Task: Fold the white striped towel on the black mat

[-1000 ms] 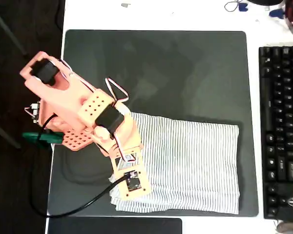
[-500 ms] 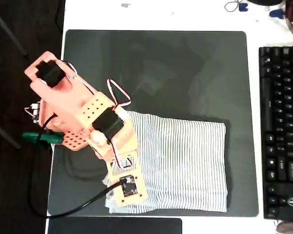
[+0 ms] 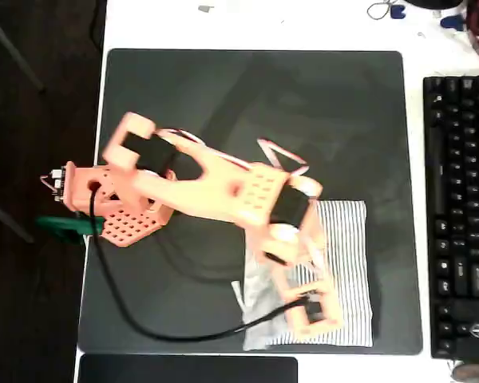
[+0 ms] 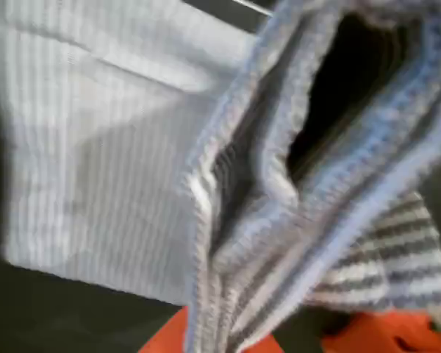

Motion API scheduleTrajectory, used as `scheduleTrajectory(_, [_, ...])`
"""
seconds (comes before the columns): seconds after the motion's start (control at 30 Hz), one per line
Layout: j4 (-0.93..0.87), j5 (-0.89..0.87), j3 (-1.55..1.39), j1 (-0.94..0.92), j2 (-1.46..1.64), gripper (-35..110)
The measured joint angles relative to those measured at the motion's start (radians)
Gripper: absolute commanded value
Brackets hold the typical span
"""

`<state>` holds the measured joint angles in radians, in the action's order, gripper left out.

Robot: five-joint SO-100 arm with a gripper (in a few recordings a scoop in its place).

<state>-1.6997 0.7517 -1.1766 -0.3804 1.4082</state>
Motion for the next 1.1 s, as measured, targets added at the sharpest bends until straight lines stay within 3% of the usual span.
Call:
scheduleTrajectory(0.33, [0.181, -0.091, 0.242, 0.086, -0.367, 15])
scheduleTrajectory(0.53, [0.348, -0.091, 0.245, 0.114, -0.442, 16])
scheduleTrajectory(0.67, [0.368, -0.049, 0.245, 0.121, -0.431, 18])
scheduleTrajectory(0.9, [0.302, 0.196, 0.189, 0.127, -0.156, 20])
scheduleTrajectory(1.1, [0.308, 0.494, -0.103, 0.189, 0.152, 18])
